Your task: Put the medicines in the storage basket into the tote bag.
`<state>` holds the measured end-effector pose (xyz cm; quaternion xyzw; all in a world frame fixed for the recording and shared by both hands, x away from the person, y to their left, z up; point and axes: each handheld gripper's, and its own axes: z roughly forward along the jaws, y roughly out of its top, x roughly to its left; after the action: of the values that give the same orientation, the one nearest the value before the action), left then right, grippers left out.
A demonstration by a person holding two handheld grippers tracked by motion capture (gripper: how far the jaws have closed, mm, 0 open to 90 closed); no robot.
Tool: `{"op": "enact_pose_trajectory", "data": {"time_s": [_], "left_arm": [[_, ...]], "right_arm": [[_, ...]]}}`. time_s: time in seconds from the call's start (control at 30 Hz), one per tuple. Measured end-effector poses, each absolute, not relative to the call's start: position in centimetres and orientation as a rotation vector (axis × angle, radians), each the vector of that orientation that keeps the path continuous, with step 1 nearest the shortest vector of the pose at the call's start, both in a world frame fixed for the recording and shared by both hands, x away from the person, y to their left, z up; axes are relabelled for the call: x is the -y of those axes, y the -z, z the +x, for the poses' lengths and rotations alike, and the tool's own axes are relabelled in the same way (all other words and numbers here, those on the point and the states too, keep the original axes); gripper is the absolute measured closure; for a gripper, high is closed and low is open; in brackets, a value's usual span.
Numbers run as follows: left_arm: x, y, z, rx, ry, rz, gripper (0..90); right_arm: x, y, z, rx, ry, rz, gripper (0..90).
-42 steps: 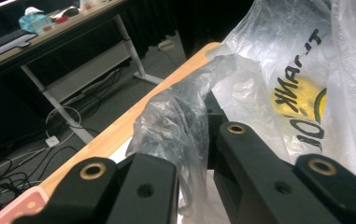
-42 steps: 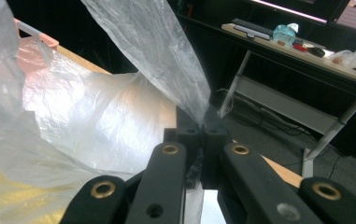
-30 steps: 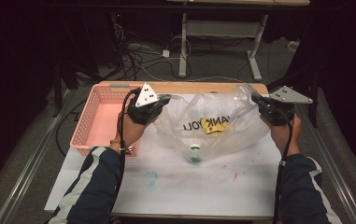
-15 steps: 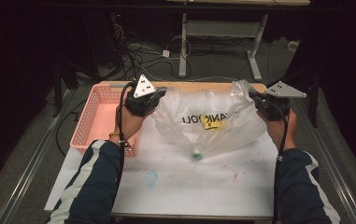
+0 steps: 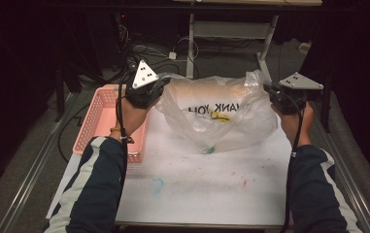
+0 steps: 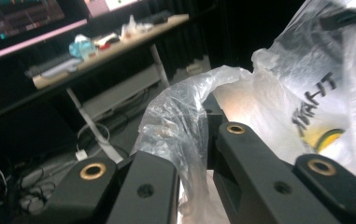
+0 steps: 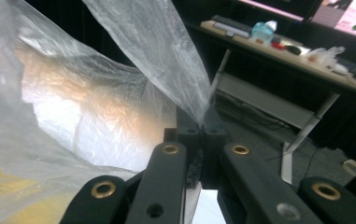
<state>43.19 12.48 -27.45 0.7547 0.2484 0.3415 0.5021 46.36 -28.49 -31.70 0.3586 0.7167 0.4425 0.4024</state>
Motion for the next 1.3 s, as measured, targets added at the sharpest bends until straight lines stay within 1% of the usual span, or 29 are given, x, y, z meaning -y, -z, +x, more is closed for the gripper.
{"op": "enact_pose_trajectory", "data": {"time_s": [0.23, 0.5, 0.6, 0.83, 0.9, 0.93, 0.97, 1.0, 1.07, 1.17, 1.3], "left_arm": [[-12.1, 24.9, 42.4, -0.567, -0.865, 1.791, 87.3], [-12.4, 23.6, 42.5, -0.568, -0.878, 1.761, 87.3], [-12.5, 24.3, 43.1, -0.593, -0.856, 1.764, 87.0], [-12.2, 26.3, 44.0, -0.624, -0.844, 1.805, 86.4], [-12.1, 26.8, 44.3, -0.634, -0.834, 1.81, 75.8], [-12.1, 27.0, 44.3, -0.632, -0.821, 1.808, 68.6], [-12.0, 27.1, 44.4, -0.636, -0.811, 1.801, 64.9], [-12.0, 27.1, 44.4, -0.651, -0.819, 1.794, 59.3], [-12.0, 27.0, 44.2, -0.657, -0.811, 1.768, 43.7], [-12.0, 26.5, 43.5, -0.647, -0.829, 1.719, 32.7], [-12.3, 25.6, 42.6, -0.611, -0.862, 1.697, 31.0]], "right_arm": [[28.6, 28.7, 46.0, -1.758, -1.144, 0.885, 90.0], [28.4, 24.4, 45.2, -1.692, -1.164, 0.847, 90.0], [28.1, 24.4, 45.4, -1.705, -1.15, 0.855, 90.0], [27.4, 26.7, 47.1, -1.755, -1.115, 0.903, 90.0], [27.3, 27.1, 47.4, -1.762, -1.106, 0.915, 90.0], [27.3, 27.1, 47.5, -1.765, -1.104, 0.919, 90.0], [27.3, 27.2, 47.7, -1.767, -1.097, 0.921, 90.0], [27.3, 27.4, 47.8, -1.769, -1.09, 0.926, 90.0], [27.2, 27.5, 48.1, -1.773, -1.075, 0.93, 90.0], [27.2, 27.9, 48.6, -1.782, -1.043, 0.935, 90.0], [27.6, 28.4, 49.6, -1.786, -0.988, 0.965, 90.0]]}}
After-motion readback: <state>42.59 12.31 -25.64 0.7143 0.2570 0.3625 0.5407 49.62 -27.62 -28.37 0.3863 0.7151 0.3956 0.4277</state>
